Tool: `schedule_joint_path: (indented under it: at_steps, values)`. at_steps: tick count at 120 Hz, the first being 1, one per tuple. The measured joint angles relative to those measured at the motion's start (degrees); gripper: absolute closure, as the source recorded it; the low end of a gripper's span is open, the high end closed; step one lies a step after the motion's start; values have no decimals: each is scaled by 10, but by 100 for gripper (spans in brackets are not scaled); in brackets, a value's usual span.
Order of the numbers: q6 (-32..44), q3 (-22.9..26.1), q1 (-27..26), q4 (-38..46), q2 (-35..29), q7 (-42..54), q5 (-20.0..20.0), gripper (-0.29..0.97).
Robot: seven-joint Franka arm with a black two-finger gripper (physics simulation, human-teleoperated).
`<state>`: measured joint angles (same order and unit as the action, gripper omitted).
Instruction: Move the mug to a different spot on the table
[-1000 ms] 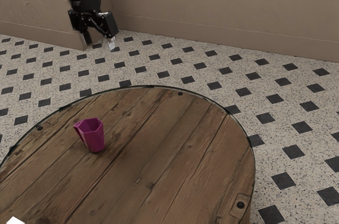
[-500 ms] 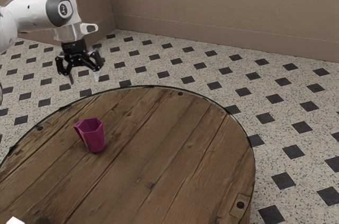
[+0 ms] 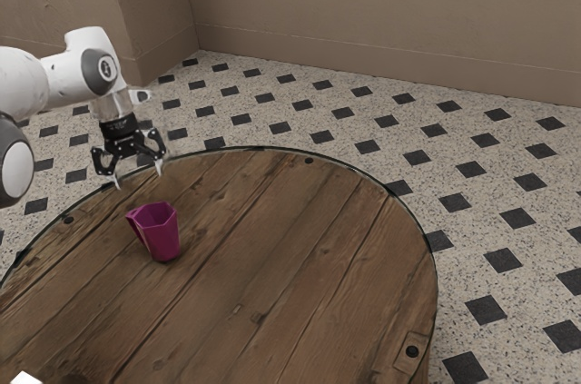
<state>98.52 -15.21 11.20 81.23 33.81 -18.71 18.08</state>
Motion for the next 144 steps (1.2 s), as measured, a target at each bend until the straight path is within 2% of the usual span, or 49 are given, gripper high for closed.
schedule_joint_path:
  at_steps: [16, 46, 77, 112, 144]
  values:
    - [20, -19, 0, 11, -4, -31, -21, 0]
    - [131, -21, -24, 93, -18, -119, 7, 0]
    - [218, -24, -37, 219, -97, -286, -28, 0]
    - [324, -11, -39, 309, -142, -432, 14, 1]
    - [364, -4, -40, 352, -161, -514, 26, 1]
